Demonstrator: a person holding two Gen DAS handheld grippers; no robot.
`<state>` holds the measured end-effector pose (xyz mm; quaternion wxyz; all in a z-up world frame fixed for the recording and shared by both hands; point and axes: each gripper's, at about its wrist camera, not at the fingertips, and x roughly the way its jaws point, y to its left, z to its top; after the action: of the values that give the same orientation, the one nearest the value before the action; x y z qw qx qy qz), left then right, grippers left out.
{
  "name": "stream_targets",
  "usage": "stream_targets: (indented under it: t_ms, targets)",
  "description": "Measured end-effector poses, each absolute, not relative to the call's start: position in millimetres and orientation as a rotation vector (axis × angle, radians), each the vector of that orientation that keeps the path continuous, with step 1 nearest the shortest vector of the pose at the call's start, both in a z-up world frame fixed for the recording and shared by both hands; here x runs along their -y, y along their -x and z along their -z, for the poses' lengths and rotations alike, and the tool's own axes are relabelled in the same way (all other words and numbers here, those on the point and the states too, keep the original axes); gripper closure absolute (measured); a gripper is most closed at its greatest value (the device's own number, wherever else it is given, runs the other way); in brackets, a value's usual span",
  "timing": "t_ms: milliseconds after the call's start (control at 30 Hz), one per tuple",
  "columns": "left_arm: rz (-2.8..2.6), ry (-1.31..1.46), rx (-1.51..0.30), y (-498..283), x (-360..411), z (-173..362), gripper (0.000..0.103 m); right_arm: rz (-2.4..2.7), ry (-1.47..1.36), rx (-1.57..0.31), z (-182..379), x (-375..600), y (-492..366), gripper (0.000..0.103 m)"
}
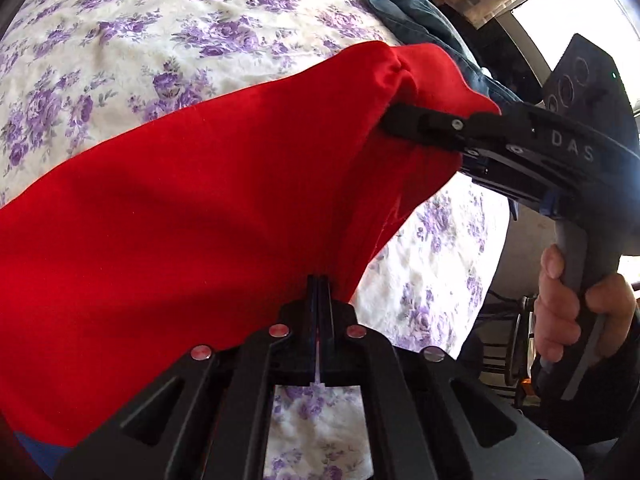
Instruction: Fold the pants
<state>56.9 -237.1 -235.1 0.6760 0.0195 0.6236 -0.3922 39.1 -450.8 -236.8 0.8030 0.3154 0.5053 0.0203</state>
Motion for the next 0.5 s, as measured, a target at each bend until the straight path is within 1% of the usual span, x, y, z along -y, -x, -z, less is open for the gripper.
stream_targets:
  t_ms: [67, 133, 233, 333, 433, 500]
  targets:
    - [0.883, -0.029, -1.413, -58, 233, 232, 0.103, -0.059, -0.628, -1.076, 224, 441, -41, 0.08]
    - [0.875, 0.064, -1.406, -65, 214, 223, 0.103, -0.089, -0.561, -1.055, 205, 429, -41, 0.08]
    - [0.763, 0.11, -1.363, -76, 170, 214, 0.103, -0.149, -0.454, -1.03, 176, 400, -40, 0.08]
    - [0.601, 0.125, -1.383, -83, 116, 223, 0.103, -0.227, -0.316, -1.017, 156, 354, -40, 0.08]
    - [0.466, 0.237, -1.385, -84, 50, 225, 0.103, -0.258, -0.071, -1.031, 157, 289, -41, 0.079]
    - [0.403, 0.3, -1.347, -82, 11, 217, 0.103, -0.265, 0.078, -1.066, 175, 246, -45, 0.079]
